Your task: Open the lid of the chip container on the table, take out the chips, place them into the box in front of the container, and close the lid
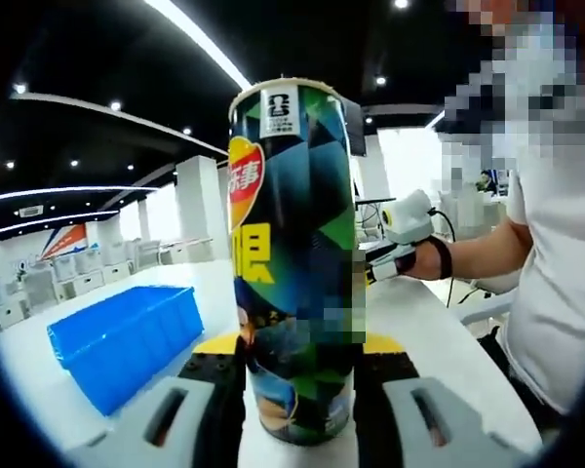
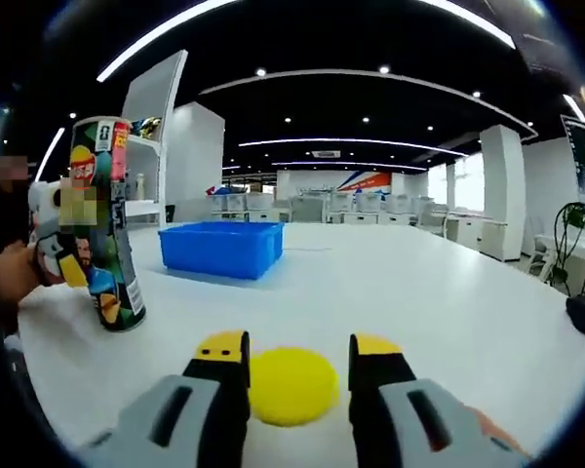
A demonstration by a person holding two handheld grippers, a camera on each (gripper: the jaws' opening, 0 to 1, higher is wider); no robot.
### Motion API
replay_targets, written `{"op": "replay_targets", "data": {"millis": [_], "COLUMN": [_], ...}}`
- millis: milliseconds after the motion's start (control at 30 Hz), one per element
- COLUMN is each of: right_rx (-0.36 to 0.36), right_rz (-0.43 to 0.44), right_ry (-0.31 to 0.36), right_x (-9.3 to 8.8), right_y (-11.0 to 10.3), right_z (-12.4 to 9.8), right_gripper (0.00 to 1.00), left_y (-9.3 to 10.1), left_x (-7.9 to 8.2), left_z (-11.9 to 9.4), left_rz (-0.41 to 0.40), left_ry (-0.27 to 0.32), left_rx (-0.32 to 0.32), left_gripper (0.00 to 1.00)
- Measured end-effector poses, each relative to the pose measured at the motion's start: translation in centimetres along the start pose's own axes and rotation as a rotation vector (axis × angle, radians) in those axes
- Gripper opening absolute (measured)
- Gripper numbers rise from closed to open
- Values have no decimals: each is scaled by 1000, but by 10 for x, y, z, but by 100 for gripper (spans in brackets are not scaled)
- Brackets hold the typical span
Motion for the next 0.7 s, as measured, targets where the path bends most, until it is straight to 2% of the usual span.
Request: {"op": "replay_targets", "data": {"millis": [100,133,200,433,467,700], "right_rx": [45,71,86,100,101,107], "right_rz": [17,39,45,39,42,60], "right_ry": [24,76,116,111,108,112], "right_x": [5,14,22,20,19,17], "right_y": [-10,-15,-17,-20,-20,-20], "right_z": [-1,-2,-5,-6,-6,-8], "right_gripper": [38,39,40,39,39,39], "left_y": [-1,-1,-2,-7,-15,-30], "left_x": [0,0,0,4,7,9], "left_z": [-1,-2,-3,-11,-14,-35], "left_rz": [18,22,36,49,100,160], "left_ry": [-12,-16,-27,-52,-58,-158], "left_rx": [9,7,15,23,66,83], "left_gripper": [43,43,43,43,43,43]}}
Point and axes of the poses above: the point that each gripper's makers call its tool centre point, and the gripper's own axes: z roughly forward along the fingers, y roughly to its right, x roughly out of its top, the point moved 1 cm from there along -z, roughly backward along the fingers, and after that the axes turned 4 degrees about -y, right-handed, at the moved point
